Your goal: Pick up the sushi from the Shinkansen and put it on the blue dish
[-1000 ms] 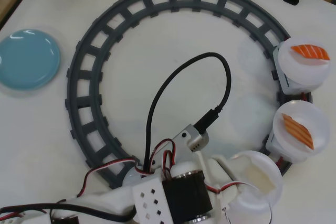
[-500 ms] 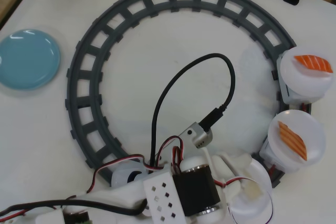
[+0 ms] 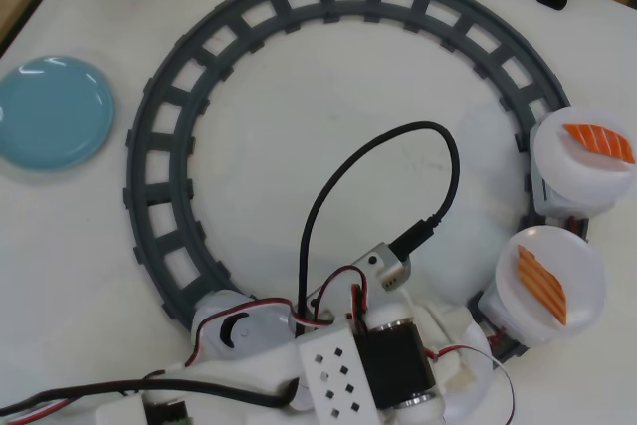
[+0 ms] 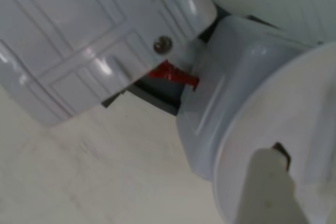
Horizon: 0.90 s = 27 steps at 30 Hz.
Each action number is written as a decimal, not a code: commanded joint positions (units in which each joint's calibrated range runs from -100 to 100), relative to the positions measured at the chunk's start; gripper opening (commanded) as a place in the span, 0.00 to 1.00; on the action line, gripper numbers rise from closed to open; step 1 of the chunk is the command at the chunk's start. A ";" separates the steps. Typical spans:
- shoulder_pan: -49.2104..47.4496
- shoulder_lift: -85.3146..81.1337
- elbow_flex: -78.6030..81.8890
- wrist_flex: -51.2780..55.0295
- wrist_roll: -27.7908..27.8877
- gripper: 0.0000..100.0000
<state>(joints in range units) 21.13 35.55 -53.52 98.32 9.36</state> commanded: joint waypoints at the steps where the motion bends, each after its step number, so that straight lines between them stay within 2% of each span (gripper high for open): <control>1: 0.79 0.24 -3.02 0.41 -0.37 0.36; 16: 0.79 1.15 -1.57 0.58 -0.42 0.36; 27: 0.88 1.07 4.83 0.32 -1.05 0.22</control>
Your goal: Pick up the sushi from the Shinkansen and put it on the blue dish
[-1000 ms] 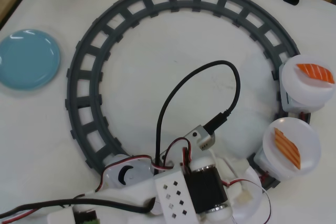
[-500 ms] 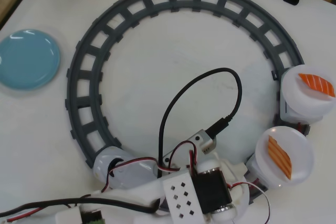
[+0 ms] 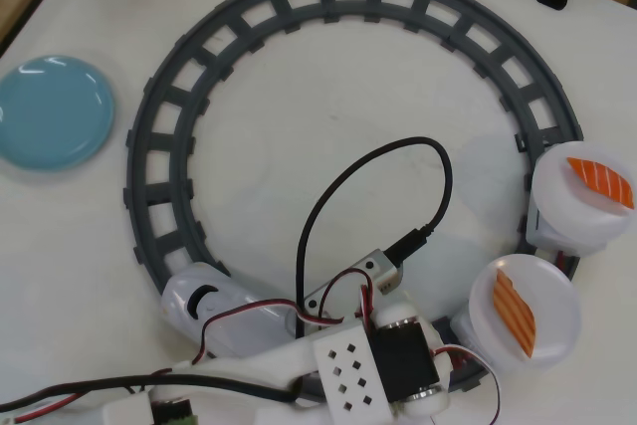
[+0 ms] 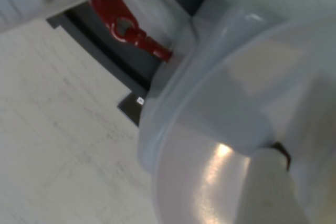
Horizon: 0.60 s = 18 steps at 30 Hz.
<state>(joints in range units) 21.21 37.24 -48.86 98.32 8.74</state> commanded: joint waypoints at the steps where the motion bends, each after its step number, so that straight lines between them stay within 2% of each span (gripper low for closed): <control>1: 0.80 -0.62 0.16 0.32 -0.43 0.20; 8: 0.71 -1.45 -0.65 0.75 -0.43 0.05; 18: -0.43 -4.35 -6.60 0.92 -0.53 0.04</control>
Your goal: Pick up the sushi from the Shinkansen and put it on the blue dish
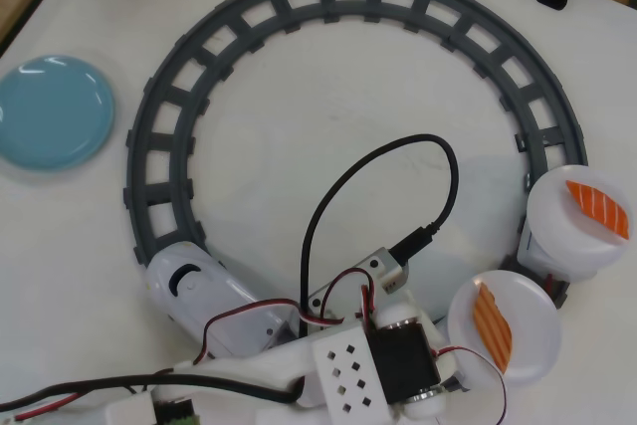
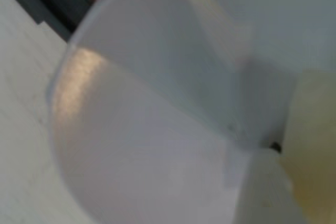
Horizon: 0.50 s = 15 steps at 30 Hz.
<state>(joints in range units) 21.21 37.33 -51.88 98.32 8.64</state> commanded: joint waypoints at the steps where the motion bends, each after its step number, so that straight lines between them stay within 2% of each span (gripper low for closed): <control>1: -0.96 -6.09 -3.40 0.92 -0.43 0.04; 8: -9.59 -21.86 5.26 0.92 -2.89 0.04; 15: -27.64 -36.70 22.03 0.92 -6.86 0.04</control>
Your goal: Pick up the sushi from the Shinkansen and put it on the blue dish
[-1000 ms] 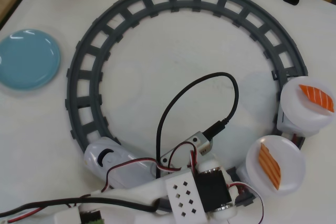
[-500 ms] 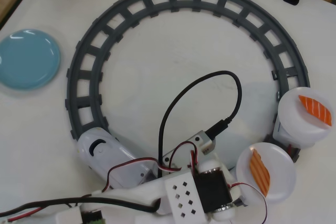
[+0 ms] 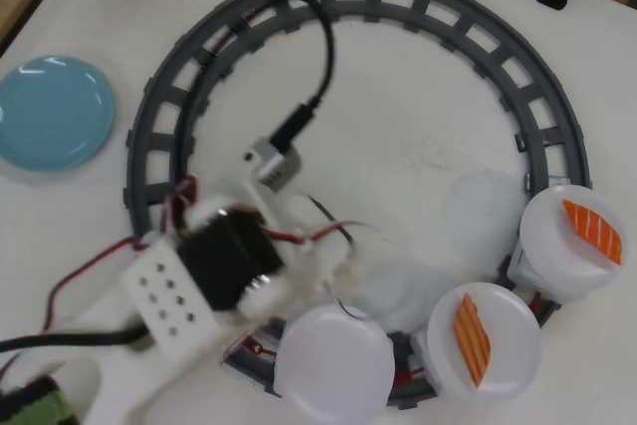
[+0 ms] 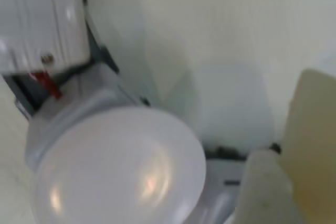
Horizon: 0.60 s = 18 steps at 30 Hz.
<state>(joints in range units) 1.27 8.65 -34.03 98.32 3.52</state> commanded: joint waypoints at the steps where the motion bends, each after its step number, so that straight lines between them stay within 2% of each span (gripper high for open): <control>1: -10.86 -9.19 5.81 0.92 -2.47 0.04; 5: -21.78 -10.43 9.24 0.83 -4.83 0.04; 12: -32.96 -8.85 8.52 0.24 -5.77 0.04; 18: -43.08 -0.56 6.80 -4.09 -5.71 0.04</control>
<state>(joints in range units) -38.37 5.95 -24.34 96.55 -1.76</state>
